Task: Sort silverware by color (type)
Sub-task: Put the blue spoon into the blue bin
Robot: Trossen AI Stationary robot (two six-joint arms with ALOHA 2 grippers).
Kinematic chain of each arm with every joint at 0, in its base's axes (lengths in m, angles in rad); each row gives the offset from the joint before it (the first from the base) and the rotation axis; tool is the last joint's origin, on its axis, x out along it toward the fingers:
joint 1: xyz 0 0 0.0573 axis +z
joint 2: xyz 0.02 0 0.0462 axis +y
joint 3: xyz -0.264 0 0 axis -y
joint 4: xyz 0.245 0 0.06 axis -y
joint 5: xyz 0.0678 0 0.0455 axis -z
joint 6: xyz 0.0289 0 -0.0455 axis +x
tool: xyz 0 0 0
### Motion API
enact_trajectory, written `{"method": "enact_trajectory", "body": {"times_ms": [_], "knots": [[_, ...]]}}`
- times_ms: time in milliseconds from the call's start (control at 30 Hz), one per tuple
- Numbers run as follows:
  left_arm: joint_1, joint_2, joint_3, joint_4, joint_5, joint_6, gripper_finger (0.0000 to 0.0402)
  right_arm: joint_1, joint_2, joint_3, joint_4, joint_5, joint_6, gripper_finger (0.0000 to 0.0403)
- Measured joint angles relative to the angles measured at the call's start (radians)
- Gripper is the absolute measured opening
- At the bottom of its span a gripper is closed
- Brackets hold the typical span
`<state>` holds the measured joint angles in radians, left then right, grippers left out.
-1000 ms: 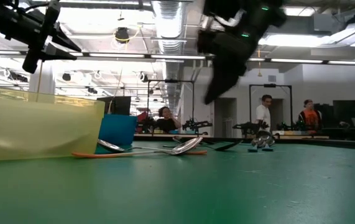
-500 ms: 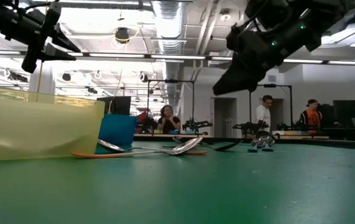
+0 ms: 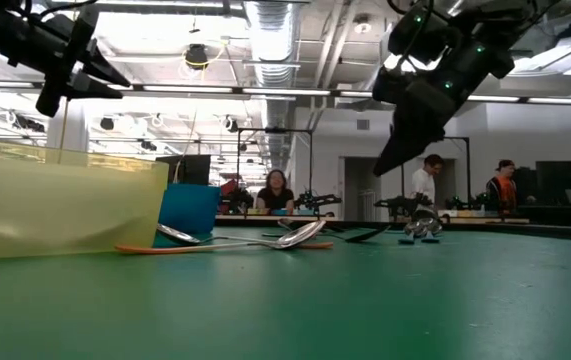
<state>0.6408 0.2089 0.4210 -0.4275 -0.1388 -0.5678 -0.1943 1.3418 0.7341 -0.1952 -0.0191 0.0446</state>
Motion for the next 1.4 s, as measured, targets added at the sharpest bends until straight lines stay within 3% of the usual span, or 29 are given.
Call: {"method": "enact_trajectory", "body": {"times_ms": [333, 433, 567, 800, 1000, 1167, 1400], "knots": [[0.0, 0.001, 0.0, -0.013, -0.047, -0.034, 0.011, -0.05, 0.0, 0.0, -0.026, 0.042, -0.018, 0.0113], [0.0, 0.002, 0.0, -0.023, -0.081, -0.076, 0.011, -0.056, 0.0, 0.0, -0.03, 0.143, 0.08, 0.0113], [0.0, 0.002, 0.0, -0.04, -0.087, -0.107, 0.011, -0.064, 0.0, 0.0, 0.036, 0.236, 0.058, 0.0113], [0.0, 0.002, 0.0, -0.039, -0.103, -0.11, 0.011, -0.142, 0.022, 0.0, 0.051, 0.224, 0.055, 0.0118], [0.0, 0.002, 0.0, -0.038, -0.105, -0.109, 0.011, -0.201, 0.077, 0.001, 0.063, 0.146, 0.052, 0.0181], [0.0, 0.002, 0.0, -0.038, -0.105, -0.107, 0.011, -0.219, 0.172, 0.071, 0.056, 0.147, 0.055, 0.0234], [0.0, 0.002, 0.0, -0.038, -0.105, -0.106, 0.011, -0.256, 0.374, 0.27, -0.109, 0.149, -0.012, 0.023]]}}
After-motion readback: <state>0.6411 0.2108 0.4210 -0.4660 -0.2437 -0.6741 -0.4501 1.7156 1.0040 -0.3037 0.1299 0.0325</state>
